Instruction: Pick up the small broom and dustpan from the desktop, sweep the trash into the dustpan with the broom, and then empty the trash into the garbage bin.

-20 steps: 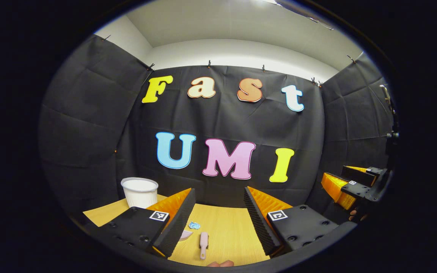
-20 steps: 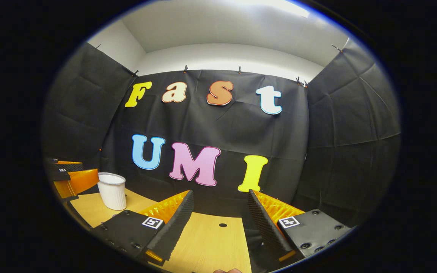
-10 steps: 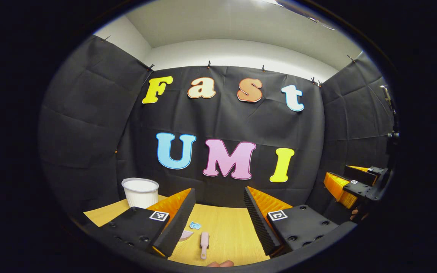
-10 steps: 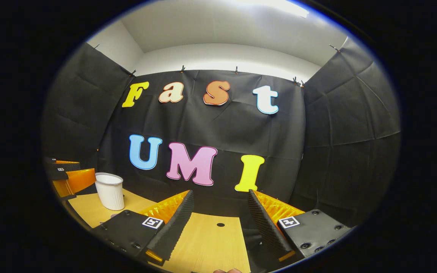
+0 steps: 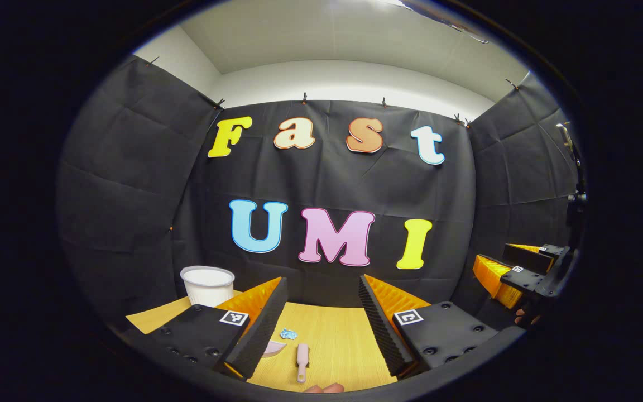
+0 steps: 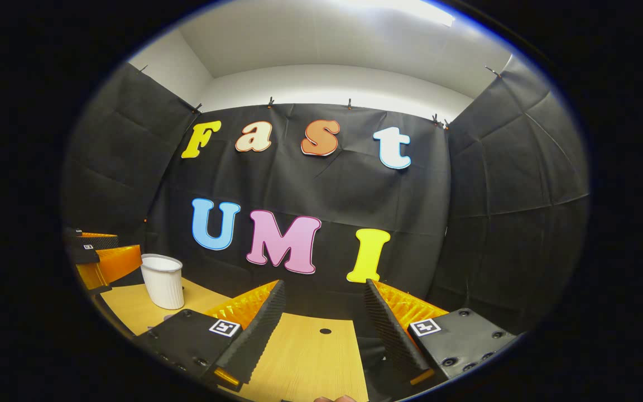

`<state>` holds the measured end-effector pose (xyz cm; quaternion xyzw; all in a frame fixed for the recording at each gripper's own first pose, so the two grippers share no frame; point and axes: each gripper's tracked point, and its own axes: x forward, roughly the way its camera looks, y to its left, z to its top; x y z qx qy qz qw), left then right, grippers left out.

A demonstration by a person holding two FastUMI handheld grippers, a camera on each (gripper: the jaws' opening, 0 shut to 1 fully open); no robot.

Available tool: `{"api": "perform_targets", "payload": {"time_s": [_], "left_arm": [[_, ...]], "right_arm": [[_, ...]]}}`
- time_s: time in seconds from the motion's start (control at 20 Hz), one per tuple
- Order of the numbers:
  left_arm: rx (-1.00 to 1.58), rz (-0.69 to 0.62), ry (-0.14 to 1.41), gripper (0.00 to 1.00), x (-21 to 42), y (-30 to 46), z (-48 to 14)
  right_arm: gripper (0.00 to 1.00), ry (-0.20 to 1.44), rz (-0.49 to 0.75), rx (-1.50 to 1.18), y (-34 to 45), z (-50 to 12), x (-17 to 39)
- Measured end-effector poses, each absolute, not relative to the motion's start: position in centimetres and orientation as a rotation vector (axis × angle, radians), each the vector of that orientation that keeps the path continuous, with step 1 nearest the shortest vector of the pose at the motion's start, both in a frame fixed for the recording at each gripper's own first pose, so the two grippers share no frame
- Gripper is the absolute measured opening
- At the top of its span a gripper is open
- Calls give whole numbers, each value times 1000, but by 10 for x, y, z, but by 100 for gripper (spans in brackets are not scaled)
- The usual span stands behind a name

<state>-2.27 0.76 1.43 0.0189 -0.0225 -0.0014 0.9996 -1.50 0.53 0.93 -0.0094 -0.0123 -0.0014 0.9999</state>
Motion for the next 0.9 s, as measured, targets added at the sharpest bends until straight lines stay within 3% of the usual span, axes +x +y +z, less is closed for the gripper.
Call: {"api": "perform_targets", "payload": {"time_s": [0.9], "left_arm": [[65,3,-21,76,-10,9,0]], "right_arm": [[94,4,21,-40,6,-11,0]]}}
